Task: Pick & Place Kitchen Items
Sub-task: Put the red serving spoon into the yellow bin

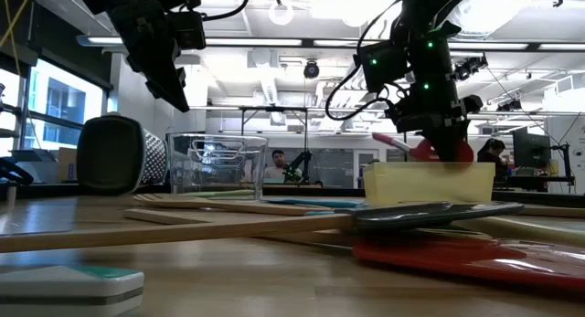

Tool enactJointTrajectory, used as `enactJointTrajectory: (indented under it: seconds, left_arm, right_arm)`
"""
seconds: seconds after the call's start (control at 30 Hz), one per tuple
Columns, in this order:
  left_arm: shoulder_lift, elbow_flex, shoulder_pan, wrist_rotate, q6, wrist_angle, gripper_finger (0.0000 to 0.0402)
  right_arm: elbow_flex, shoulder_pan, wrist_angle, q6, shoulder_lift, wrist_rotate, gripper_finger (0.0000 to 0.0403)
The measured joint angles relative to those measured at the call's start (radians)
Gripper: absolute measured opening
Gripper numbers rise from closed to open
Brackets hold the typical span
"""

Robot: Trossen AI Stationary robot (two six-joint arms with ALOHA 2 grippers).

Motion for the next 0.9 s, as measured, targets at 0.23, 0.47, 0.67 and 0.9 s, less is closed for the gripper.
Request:
enactJointTrajectory:
  seconds: [0.23,0.47,0.67,0.9]
  left_arm:
    - [0.000,0.000,0.000,0.000,0.000,0.000,0.0139]
    - [0.000,0.000,0.000,0.000,0.000,0.000,0.0139]
    - [0.000,0.000,0.000,0.000,0.021,0.000,0.0139]
    - [0.000,0.000,0.000,0.000,0.023,0.001,0.0139]
  right_arm:
    - [0.000,0.000,0.001,0.006,0.000,-0.019,0.0100]
    - [0.000,0.008,0.033,0.026,0.000,-0.011,0.0144]
    - [0.000,0.027,0.023,0.091,0.000,0.031,0.0211]
    - [0.000,0.036,0.021,0.107,0.000,-0.007,0.0268]
